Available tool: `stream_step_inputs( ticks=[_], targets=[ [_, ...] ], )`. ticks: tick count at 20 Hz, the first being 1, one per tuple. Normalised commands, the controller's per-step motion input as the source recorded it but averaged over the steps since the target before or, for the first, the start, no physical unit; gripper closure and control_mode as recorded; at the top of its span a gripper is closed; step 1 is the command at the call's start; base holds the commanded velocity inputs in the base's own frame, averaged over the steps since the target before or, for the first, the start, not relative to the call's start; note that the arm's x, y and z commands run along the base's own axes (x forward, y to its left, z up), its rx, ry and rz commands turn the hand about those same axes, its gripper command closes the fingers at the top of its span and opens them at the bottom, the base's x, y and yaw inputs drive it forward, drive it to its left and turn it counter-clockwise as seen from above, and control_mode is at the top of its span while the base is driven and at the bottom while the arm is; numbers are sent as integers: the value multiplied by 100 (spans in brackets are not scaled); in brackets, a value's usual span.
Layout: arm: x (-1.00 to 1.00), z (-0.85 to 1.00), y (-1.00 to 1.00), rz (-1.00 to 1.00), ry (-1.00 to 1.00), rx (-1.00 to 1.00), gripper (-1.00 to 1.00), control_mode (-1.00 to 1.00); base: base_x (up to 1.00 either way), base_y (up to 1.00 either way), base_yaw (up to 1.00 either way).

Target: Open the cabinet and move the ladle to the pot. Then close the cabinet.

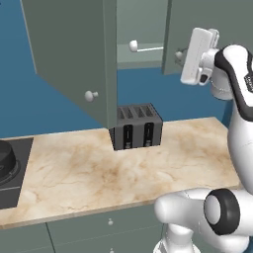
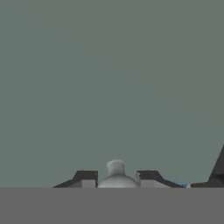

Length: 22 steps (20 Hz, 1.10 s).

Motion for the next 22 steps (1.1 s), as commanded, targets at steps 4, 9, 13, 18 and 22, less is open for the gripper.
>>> stream_step_inputs(
  ticks=[4,9,13,18,22],
  targets=[
    [-100,13,-75,-1,-7,0,100,-100,0,0,0],
    [-100,10,-93,-4,-4,0,100,-100,0,0,0],
    [-100,2,-100,-7,0,0,100,-100,0,0,0],
    [-100,0,-100,-7,0,0,100,-100,0,0,0],
    [-84,-1,-40,-7,2,0,-100,-100,0,0,0]
  ],
)
